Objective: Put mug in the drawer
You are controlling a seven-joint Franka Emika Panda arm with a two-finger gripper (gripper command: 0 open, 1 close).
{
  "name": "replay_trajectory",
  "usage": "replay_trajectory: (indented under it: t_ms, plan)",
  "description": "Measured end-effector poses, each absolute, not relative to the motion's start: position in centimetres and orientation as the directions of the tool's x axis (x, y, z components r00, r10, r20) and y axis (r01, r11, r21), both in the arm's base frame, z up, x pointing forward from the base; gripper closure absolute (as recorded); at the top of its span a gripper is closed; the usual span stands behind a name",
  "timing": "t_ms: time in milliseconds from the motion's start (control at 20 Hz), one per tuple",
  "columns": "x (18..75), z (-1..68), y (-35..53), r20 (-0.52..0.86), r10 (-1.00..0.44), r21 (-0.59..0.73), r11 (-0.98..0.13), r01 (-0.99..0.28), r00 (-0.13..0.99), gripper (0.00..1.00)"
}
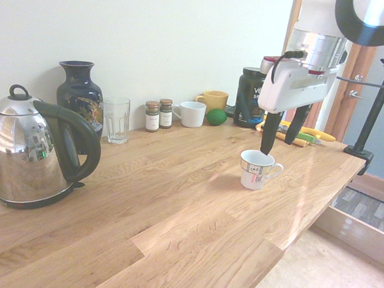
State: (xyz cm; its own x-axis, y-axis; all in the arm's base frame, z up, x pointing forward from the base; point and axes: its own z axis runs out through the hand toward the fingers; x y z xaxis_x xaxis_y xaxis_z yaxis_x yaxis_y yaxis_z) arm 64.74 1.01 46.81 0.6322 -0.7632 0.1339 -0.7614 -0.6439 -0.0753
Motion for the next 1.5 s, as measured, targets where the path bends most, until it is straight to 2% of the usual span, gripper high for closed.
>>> replay_trajectory:
  t_ms: [350, 1500]
  plan:
    - [68.9, 44.0, 1.2, 0.123, -0.768, -0.048, -0.637, -0.77, 0.628, 0.0]
    - [69.9, 34.2, -0.4, 0.055, -0.793, 0.023, -0.606, -0.795, 0.606, 0.0]
